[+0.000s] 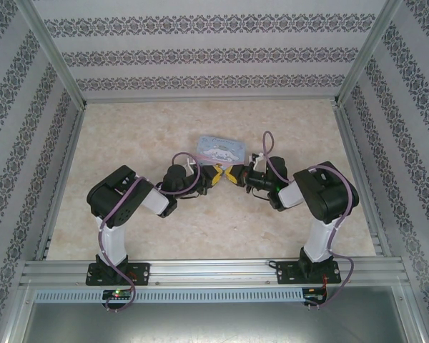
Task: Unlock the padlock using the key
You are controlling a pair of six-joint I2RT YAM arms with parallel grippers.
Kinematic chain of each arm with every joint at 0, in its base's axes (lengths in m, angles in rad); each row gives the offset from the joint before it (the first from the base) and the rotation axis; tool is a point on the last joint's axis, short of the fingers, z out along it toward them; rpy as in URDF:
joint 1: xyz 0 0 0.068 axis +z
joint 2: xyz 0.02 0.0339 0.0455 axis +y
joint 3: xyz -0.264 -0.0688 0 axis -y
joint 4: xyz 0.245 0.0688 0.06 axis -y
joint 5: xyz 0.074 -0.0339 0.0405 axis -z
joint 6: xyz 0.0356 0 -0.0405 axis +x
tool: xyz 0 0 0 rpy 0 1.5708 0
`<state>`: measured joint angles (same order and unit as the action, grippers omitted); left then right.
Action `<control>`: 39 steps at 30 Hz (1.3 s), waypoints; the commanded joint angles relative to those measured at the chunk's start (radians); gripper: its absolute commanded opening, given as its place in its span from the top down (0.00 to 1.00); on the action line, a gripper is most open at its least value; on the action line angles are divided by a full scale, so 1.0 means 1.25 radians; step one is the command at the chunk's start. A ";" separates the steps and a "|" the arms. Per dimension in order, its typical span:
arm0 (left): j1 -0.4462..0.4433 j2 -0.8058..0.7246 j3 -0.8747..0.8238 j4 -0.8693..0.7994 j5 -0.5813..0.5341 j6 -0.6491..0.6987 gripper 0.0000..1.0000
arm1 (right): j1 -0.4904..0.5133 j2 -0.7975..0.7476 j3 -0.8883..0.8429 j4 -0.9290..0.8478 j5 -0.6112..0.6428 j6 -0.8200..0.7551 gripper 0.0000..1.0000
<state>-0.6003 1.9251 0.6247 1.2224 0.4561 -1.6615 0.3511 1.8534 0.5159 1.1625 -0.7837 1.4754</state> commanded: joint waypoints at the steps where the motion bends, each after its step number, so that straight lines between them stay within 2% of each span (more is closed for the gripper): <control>1: -0.121 -0.050 0.016 0.122 0.293 0.012 1.00 | 0.059 -0.008 0.005 0.042 -0.006 -0.001 1.00; 6: -0.120 -0.050 0.004 0.101 0.265 0.019 1.00 | 0.090 -0.004 -0.013 0.072 0.054 0.048 1.00; 10: -0.122 -0.048 0.003 0.020 0.244 0.057 1.00 | 0.158 0.007 -0.010 0.103 0.157 0.115 1.00; 14: -0.124 -0.027 0.003 0.049 0.229 0.052 1.00 | 0.216 0.026 0.028 0.130 0.229 0.148 1.00; 22: -0.125 -0.019 -0.002 0.030 0.189 0.063 1.00 | 0.219 0.023 0.026 0.122 0.267 0.125 1.00; 28: -0.120 0.006 -0.017 0.041 0.140 0.056 1.00 | 0.200 -0.037 0.009 0.058 0.275 0.077 0.75; 34: -0.110 0.024 -0.043 0.088 0.107 0.045 1.00 | 0.186 -0.108 -0.025 -0.026 0.286 0.024 0.61; 36: -0.108 0.023 -0.040 0.087 0.102 0.049 1.00 | 0.178 -0.121 -0.041 -0.037 0.291 0.012 0.54; 39: -0.106 0.024 -0.030 0.080 0.103 0.054 1.00 | 0.165 -0.136 -0.067 -0.033 0.294 0.005 0.48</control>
<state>-0.6350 1.9347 0.5713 1.2617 0.3573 -1.6264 0.5373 1.7313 0.4240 1.0122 -0.3321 1.5337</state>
